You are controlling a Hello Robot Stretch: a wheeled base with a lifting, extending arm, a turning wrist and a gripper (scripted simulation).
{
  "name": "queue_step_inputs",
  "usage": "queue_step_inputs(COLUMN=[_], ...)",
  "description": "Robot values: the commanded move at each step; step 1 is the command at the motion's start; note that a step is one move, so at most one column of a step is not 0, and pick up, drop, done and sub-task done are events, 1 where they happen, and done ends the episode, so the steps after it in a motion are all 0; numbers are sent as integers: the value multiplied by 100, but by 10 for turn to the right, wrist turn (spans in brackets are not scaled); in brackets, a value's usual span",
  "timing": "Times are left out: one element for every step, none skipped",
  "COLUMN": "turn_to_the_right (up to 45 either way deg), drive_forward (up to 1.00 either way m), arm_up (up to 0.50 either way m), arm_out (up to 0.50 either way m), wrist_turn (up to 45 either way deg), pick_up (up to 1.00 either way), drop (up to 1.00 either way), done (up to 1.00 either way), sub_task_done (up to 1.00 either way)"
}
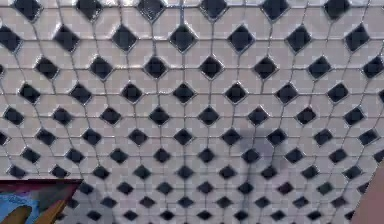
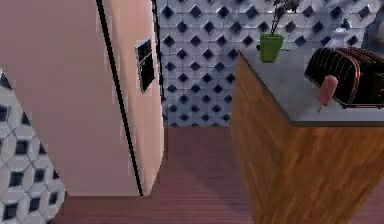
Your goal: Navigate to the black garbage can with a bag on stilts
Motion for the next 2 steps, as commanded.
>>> queue_step_inputs(turn_to_the_right=[-450, -450], drive_forward=[0, 0], arm_up=[0, 0], arm_out=[0, 0], wrist_turn=[0, 0], pick_up=[0, 0], drop=[0, 0], done=[0, 0], sub_task_done=[0, 0])
